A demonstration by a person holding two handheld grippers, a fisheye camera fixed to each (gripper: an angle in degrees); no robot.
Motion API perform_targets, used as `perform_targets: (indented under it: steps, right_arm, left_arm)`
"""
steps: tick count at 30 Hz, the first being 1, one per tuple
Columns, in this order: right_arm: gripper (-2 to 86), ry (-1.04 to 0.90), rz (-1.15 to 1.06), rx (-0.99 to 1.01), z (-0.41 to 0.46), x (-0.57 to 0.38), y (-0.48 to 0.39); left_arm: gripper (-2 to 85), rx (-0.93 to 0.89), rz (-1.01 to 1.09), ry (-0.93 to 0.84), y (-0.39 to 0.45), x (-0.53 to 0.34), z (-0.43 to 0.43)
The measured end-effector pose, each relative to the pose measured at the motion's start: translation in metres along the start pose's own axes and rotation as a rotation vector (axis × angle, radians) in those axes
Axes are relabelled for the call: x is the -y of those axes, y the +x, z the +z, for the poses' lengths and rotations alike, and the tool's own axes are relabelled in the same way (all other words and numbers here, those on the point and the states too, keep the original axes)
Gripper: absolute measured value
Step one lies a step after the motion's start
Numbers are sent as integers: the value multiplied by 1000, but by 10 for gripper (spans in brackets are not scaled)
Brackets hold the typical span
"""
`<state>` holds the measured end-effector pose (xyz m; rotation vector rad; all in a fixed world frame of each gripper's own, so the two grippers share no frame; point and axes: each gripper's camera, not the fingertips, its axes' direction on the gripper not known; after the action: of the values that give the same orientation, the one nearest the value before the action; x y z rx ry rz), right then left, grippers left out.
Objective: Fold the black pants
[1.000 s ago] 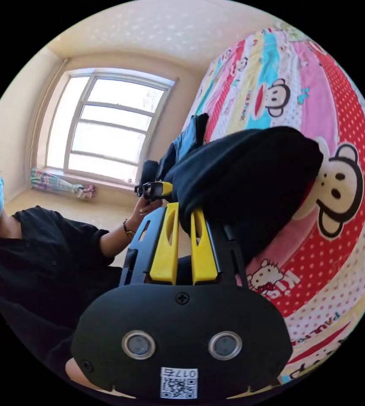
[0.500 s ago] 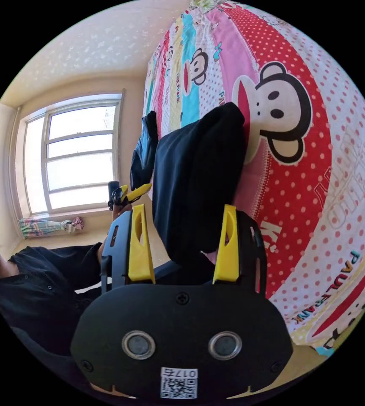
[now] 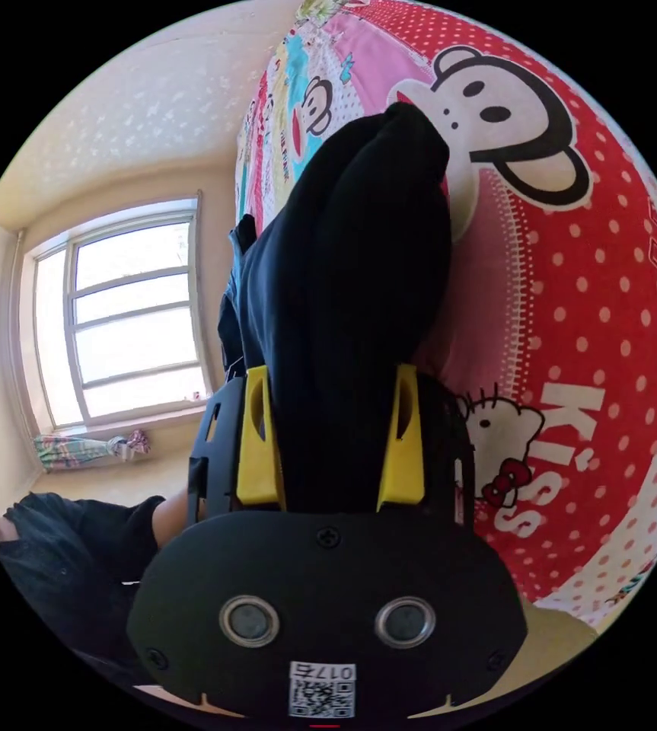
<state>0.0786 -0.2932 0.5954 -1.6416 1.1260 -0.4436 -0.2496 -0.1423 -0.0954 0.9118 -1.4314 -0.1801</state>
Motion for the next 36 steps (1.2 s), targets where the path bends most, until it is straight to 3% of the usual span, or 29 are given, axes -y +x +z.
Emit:
perform_targets:
  steps: [2,6,12,15,18,20,22,24,27,30,34,36]
  right_arm:
    - [173,-69,32,96,-9,-16,0]
    - [144,-108,2,107,-34,-56,-20]
    - [139,5,-74,162,-138,-103,-47]
    - [147,92,-97,94,-209,-99,-64]
    - [166,191,-67,-190,-271,-79,-85]
    - [165,265,43,-553,-302,-65,-104]
    - [142,362,155,-725,-313,-65,-116]
    - [119,418,207,-771,-309,-68,-122]
    - [57,434,170,-802,-267,-73,-113]
    - [26,217,212,-950,-176,-64,-47]
    - [10,353,113,-1008,-124,-94,-18]
    - [7,373,220,-907,-142,-85,-10]
  left_arm:
    - [125,100,1,-58,18,-7,-4]
    - [114,201,37,-219,59,-28,-7]
    - [107,33,143,-334,138,-41,25]
    - [110,6,229,-428,186,-23,74]
    - [115,103,264,-564,215,5,144]
    - [87,231,280,-614,222,20,178]
    - [44,330,343,-668,224,28,199]
    - [31,535,270,-814,201,37,210]
    - [-1,685,160,-807,171,37,167]
    - [-8,725,112,-757,145,25,93]
    - [-10,896,-56,-678,104,2,-23]
    - [-10,941,-260,-566,81,-20,-112]
